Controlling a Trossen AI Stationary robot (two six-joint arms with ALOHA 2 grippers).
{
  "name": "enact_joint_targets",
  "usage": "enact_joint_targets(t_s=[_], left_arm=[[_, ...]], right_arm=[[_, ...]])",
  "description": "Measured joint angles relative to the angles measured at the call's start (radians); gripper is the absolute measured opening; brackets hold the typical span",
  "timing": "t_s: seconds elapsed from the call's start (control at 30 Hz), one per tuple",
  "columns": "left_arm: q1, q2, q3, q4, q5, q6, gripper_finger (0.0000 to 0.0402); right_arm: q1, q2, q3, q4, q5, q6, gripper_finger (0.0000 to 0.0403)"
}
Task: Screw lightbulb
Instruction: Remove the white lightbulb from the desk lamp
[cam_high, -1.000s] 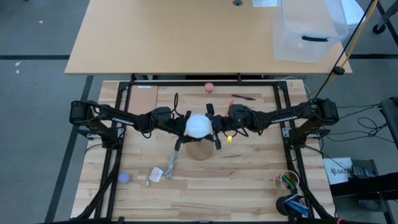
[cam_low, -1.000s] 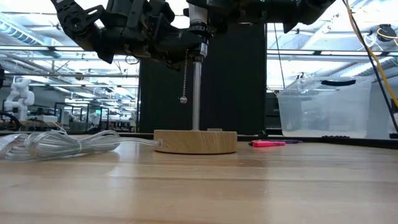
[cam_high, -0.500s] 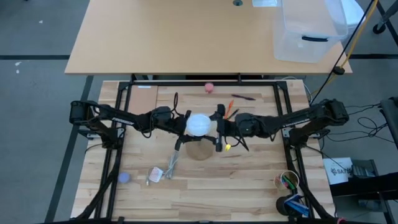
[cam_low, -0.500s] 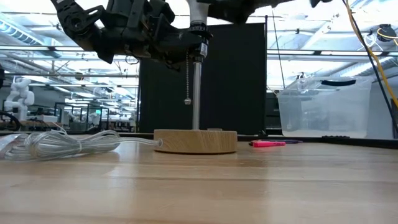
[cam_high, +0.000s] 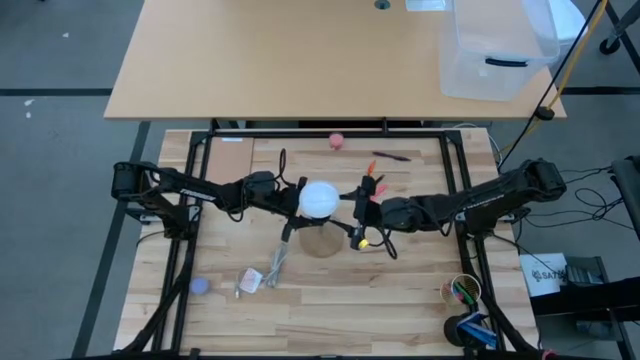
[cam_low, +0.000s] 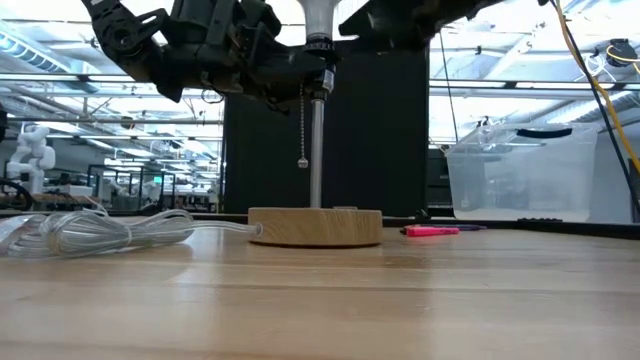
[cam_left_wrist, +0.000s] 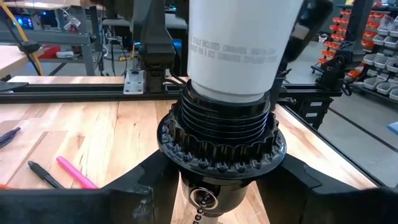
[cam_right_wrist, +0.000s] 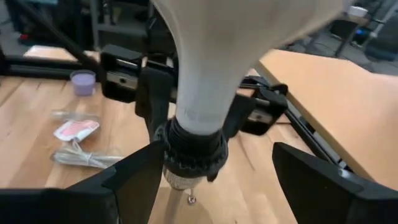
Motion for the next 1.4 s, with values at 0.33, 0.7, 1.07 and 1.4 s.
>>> enact_joint_targets(t_s=[0.33,0.7,1.07,1.4], left_arm=[[-0.001,-0.001,0.000,0.005,-0.159,-0.004,0.0186],[-0.002,-0.001,0.000,0.003,-0.323,-0.003,0.0186],[-0.002,0.000,0.001,-0.002,-0.384,-0.006,0.0186],[-0.002,0.000,0.001,-0.010,-0.389,-0.007,0.0186]], right_arm=[[0.069,0.074,-0.105,0.374,0.197,0.013,0.0294],[0.067,0.248,-0.060,0.638,0.450,-0.041,0.0294],[0.010,0.338,0.059,0.696,0.438,-0.143,0.0294],[-0.029,0.357,0.121,0.697,0.437,-0.227,0.0294]])
